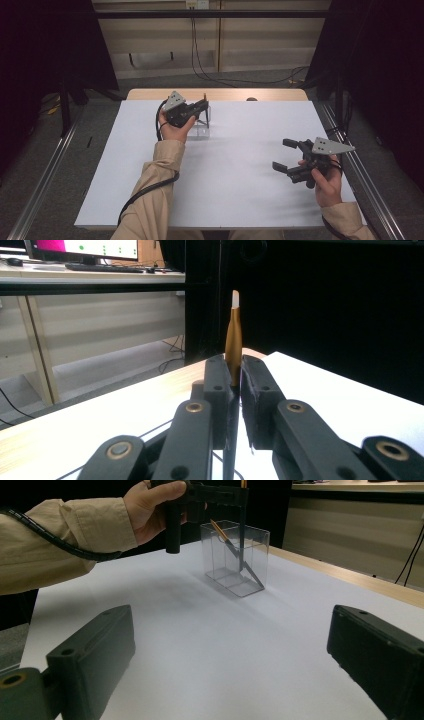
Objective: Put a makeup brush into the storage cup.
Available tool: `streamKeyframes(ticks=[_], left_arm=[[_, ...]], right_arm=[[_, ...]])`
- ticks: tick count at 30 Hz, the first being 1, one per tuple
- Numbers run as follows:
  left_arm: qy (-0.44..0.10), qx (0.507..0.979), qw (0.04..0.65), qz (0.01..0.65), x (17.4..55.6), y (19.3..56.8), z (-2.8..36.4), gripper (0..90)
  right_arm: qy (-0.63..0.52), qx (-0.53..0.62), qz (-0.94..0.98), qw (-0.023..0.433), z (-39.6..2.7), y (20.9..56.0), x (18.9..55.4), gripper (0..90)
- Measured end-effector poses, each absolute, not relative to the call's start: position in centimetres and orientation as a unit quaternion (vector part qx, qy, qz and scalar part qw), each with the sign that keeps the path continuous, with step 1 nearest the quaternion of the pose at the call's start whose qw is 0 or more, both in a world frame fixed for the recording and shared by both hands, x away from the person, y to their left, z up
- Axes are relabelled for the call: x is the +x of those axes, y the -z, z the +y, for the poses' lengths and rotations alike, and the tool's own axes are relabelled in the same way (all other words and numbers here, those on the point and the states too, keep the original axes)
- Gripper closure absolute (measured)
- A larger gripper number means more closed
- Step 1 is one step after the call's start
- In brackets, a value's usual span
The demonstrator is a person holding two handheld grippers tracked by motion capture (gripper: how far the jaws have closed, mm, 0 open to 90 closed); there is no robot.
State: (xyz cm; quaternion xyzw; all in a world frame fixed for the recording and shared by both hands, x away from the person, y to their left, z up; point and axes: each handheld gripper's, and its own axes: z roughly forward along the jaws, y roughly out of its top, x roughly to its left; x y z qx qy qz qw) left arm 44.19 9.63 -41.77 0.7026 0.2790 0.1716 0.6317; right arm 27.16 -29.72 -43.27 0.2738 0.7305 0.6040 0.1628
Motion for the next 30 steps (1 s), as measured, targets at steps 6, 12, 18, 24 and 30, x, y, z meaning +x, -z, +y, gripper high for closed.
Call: streamKeyframes(ticks=[6,12,18,24,30], left_arm=[[-0.170,0.703,0.631,0.281,44.2,41.9,9.7,81.9],[-0.159,0.698,0.635,0.290,44.2,41.8,9.7,72.7],[-0.149,0.692,0.640,0.298,44.1,41.4,9.9,40.2],[-0.152,0.691,0.640,0.300,44.0,40.8,10.3,22.1],[-0.148,0.687,0.644,0.302,43.7,40.4,10.6,12.6]], right_arm=[[-0.603,0.275,0.731,0.162,-29.7,43.3,27.1,5.0],[-0.602,0.275,0.732,0.163,-29.7,43.3,27.1,5.0],[-0.602,0.275,0.732,0.164,-29.8,43.3,27.0,5.0],[-0.601,0.274,0.733,0.163,-29.6,43.2,27.0,5.0],[-0.600,0.272,0.735,0.163,-29.6,43.3,27.0,5.0]])
